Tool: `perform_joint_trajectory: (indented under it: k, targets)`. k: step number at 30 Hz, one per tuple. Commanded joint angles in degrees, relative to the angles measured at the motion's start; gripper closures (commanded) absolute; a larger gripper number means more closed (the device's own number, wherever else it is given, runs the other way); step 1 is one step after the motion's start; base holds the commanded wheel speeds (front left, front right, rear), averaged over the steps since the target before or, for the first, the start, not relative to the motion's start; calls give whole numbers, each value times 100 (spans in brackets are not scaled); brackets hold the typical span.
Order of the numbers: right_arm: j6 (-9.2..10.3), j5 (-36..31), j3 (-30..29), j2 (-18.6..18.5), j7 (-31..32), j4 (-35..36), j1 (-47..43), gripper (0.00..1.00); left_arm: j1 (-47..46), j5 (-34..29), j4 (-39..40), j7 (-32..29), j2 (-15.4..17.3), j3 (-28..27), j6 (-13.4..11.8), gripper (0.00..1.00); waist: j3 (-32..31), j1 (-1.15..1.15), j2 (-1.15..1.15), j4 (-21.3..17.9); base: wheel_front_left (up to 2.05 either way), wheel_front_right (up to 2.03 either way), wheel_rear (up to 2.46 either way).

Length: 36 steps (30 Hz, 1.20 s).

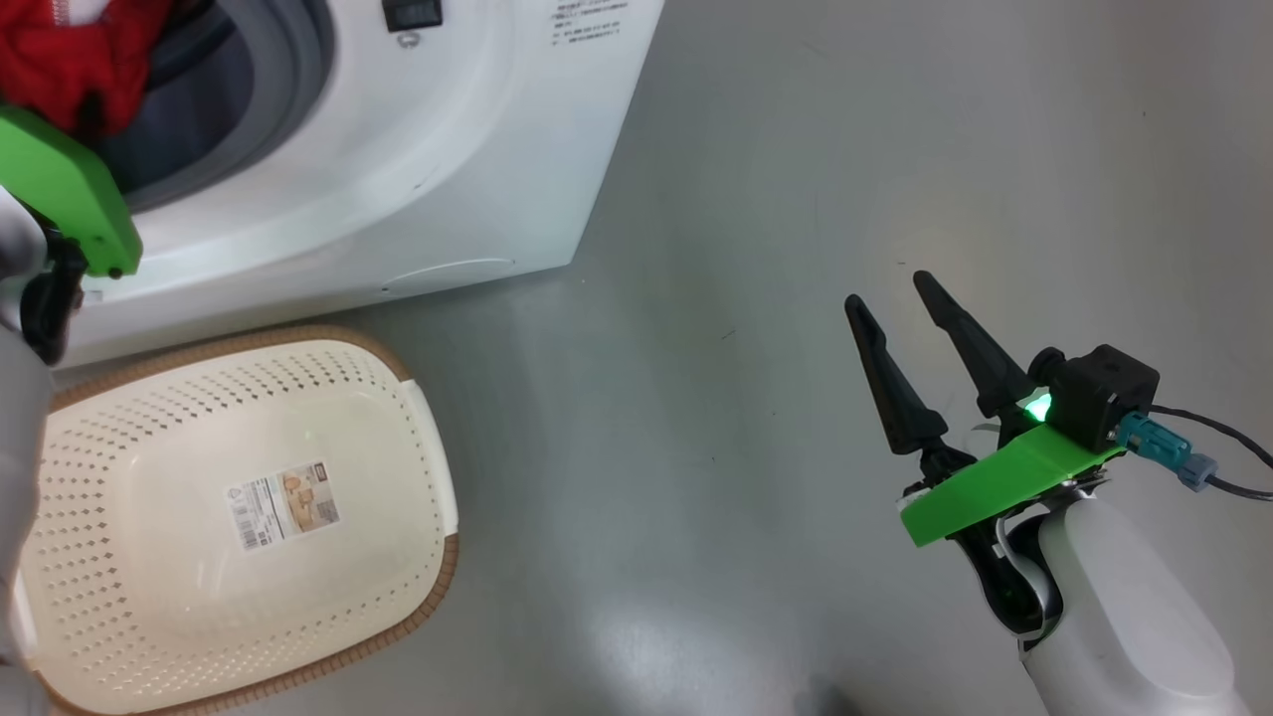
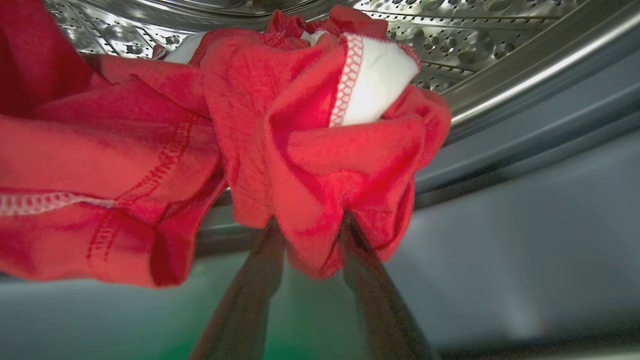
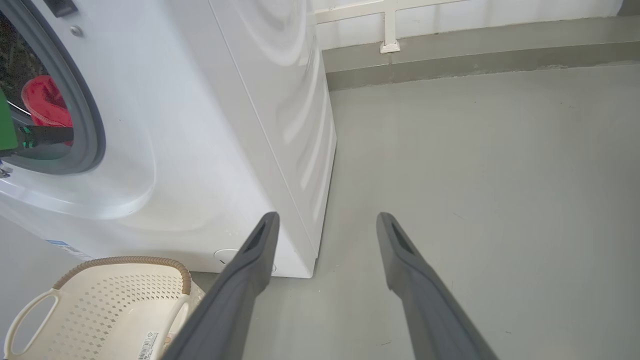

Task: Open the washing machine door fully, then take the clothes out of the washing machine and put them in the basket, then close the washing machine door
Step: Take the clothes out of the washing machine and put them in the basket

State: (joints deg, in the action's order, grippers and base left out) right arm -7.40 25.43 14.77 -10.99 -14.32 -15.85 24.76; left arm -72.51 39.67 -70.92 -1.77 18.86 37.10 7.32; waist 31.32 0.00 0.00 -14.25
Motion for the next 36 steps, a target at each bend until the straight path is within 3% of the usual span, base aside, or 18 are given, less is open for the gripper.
perform_joint_trajectory:
  k: [1,17,25,31,36]
  targets:
    - [-9,19,72,-4,-68,122,-43,0,-165,105,52,81,217,-55,17,100,-16,0,0,14,0,0,0]
    - [-9,-30,-146,-186,-68,16,-311,0,884,1229,837,1385,-4,-32,17,100,-869,0,0,508,0,0,0]
    - [-9,-31,-321,-306,-68,-51,-758,0,1645,1634,1289,1662,-43,-31,17,100,-1450,0,0,864,0,0,0]
    - [-9,-17,-418,-366,-68,-50,-959,0,2075,1489,1909,1675,34,-517,17,100,-1684,0,0,1038,0,0,0]
    - [-9,-14,-504,-392,-68,-47,-1145,0,2773,1010,2632,1676,-11,-1291,17,100,-1917,0,0,1167,0,0,0]
